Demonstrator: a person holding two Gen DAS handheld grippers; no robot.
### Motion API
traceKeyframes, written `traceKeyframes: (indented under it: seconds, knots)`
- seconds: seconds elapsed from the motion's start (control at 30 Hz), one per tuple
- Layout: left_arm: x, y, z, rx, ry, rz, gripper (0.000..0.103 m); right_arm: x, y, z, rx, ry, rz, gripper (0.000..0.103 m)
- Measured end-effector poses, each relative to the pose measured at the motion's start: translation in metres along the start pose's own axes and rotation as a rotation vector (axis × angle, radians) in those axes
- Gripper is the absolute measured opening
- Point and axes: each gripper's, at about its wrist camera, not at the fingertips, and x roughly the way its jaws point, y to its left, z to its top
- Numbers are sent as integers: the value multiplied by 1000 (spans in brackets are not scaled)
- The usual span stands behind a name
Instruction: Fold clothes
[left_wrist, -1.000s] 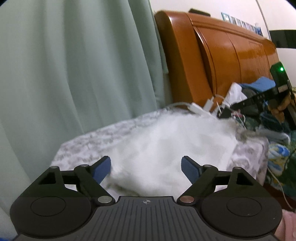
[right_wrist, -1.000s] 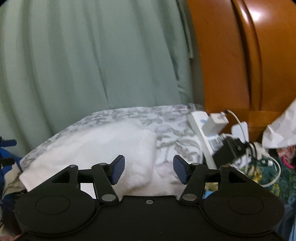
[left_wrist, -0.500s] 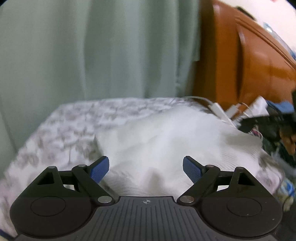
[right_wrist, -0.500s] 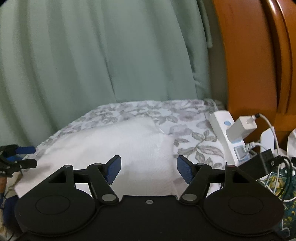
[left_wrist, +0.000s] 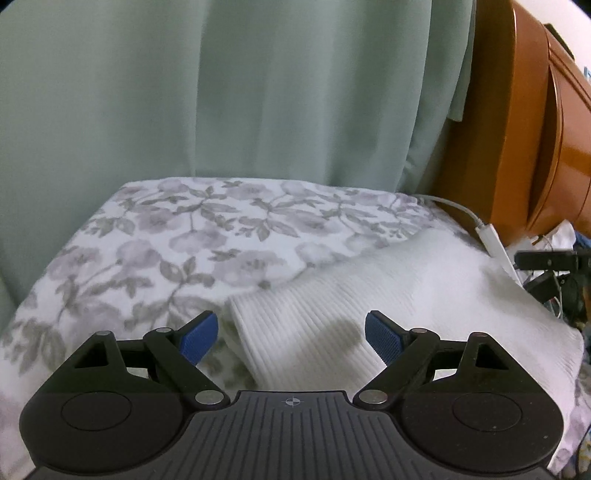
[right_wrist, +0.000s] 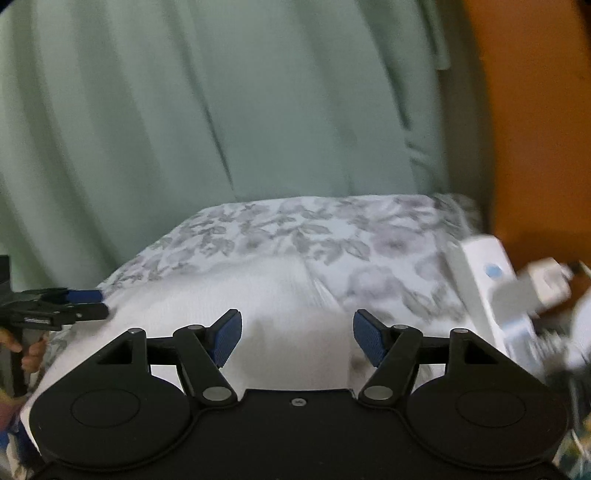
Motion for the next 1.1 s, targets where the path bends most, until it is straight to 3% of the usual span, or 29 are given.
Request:
traceKeyframes:
  seconds: [0.3,0.8,0.9,1.03,1.1]
  knots:
    - [31,24,12,-37,66,-65,87,61,-15,34,-11,85,88,67]
    - [62,44,11,-80,140,-196,87,120,-32,36,57,206,203,66]
    - [66,43,10,-79,142,-218,86,125,-36,33,86,215,232,60]
    - [67,40,10,-58,139,-230,79,126,-36,33,86,223,247,55]
    - [65,40,10,-57,136,-243,67,125,-34,33,80,227,252,49]
